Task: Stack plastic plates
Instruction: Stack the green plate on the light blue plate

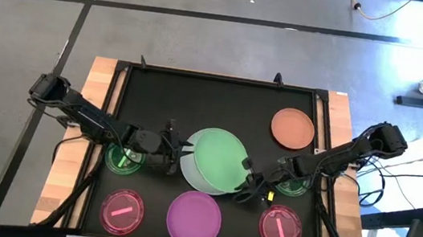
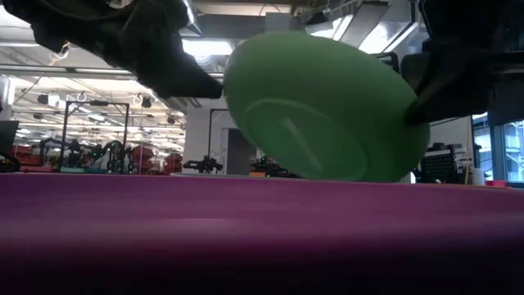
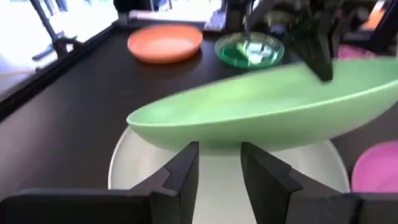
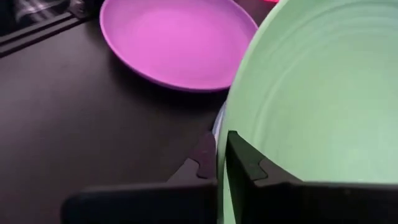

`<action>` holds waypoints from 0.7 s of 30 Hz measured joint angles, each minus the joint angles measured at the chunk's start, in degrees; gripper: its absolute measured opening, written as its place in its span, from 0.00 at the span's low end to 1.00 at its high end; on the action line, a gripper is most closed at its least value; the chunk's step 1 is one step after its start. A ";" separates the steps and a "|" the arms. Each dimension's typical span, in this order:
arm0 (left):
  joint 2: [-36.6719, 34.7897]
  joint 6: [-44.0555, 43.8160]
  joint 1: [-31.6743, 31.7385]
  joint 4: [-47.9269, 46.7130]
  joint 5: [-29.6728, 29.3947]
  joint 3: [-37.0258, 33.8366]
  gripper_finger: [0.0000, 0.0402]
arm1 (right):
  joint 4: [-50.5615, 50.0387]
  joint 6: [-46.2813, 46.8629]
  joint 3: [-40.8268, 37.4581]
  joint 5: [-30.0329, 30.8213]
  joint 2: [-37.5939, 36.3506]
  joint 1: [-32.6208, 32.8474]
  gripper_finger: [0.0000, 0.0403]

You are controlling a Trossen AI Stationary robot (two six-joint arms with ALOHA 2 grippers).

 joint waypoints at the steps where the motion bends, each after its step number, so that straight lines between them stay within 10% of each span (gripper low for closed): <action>1: -0.89 -0.81 0.00 -2.17 0.05 0.00 0.28 | -0.13 0.00 0.01 0.06 0.00 -0.05 0.01; 10: -11.18 -8.79 -1.90 -17.34 -2.72 0.11 0.28 | 0.25 -0.54 -0.02 -0.64 0.38 -0.76 0.01; 21: -8.90 -8.84 -3.98 -12.80 -6.91 0.09 0.28 | 4.07 3.76 -0.02 -2.67 5.06 -2.27 0.02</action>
